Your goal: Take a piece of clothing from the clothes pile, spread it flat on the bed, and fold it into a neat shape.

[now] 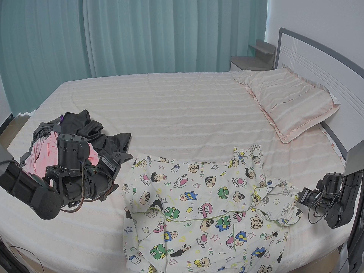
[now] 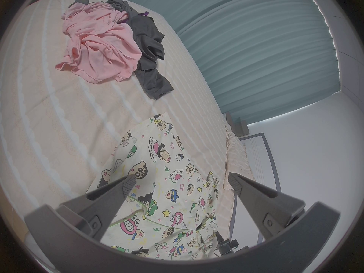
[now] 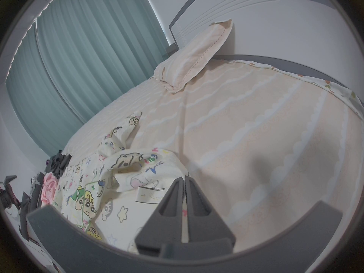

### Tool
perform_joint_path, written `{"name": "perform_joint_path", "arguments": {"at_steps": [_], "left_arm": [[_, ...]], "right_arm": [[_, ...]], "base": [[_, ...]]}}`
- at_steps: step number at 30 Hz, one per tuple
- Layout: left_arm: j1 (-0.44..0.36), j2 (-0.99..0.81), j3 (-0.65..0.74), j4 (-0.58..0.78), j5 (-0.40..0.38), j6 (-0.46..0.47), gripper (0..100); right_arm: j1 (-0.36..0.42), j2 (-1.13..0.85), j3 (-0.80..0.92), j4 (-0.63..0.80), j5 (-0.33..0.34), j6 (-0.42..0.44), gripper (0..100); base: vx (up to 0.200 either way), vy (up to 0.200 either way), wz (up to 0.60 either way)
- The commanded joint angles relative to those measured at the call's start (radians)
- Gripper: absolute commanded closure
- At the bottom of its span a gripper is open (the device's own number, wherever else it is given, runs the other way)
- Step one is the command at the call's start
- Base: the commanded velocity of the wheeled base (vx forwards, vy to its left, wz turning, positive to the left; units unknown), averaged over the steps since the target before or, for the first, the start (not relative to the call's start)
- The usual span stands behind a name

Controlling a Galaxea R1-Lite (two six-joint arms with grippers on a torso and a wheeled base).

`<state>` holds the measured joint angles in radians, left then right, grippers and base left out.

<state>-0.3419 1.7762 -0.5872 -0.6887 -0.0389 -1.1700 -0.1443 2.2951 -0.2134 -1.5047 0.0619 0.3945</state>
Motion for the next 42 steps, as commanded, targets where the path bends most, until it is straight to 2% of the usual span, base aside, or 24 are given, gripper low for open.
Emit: {"name": "perform_joint_path", "arguments": {"at_steps": [1, 9, 12, 15, 16, 17, 19, 25, 31, 42], "left_arm": [[0.001, 0.002, 0.000, 0.000, -0.001, 0.000, 0], [0.001, 0.000, 0.000, 0.000, -0.001, 0.000, 0], [0.001, -0.011, 0.000, 0.000, 0.001, 0.000, 0], [0.000, -0.023, 0.001, 0.001, -0.001, 0.000, 0], [0.000, -0.023, 0.001, 0.001, -0.001, 0.000, 0], [-0.005, -0.023, 0.003, 0.001, -0.001, -0.002, 0], [-0.008, -0.023, 0.004, 0.001, -0.001, -0.003, 0], [-0.008, -0.026, 0.004, 0.001, 0.001, -0.007, 0], [-0.009, -0.029, 0.004, 0.001, 0.001, -0.008, 0], [-0.012, -0.029, 0.004, 0.001, 0.001, -0.008, 0]], "right_arm": [[-0.001, 0.017, 0.002, 0.008, -0.001, -0.013, 0], [-0.031, -0.066, -0.021, -0.011, -0.030, -0.009, 0], [-0.021, -0.152, -0.034, -0.011, -0.031, 0.030, 0], [0.049, -0.210, -0.029, -0.011, -0.033, 0.116, 0], [0.049, -0.210, -0.029, -0.011, -0.033, 0.116, 0], [0.132, -0.250, -0.026, 0.001, -0.033, 0.202, 0], [0.219, -0.261, -0.023, 0.008, -0.033, 0.254, 0], [0.350, -0.243, -0.009, 0.041, -0.033, 0.323, 0], [0.410, -0.171, -0.020, 0.055, -0.031, 0.386, 0], [0.399, -0.029, -0.144, 0.058, -0.037, 0.385, 0]], "base": [[0.000, 0.000, 0.00], [0.000, 0.000, 0.00], [0.000, 0.000, 0.00], [0.000, 0.000, 0.00], [0.000, 0.000, 0.00], [0.000, 0.000, 0.00], [0.000, 0.000, 0.00], [0.000, 0.000, 0.00], [0.000, 0.000, 0.00], [0.000, 0.000, 0.00]]}}
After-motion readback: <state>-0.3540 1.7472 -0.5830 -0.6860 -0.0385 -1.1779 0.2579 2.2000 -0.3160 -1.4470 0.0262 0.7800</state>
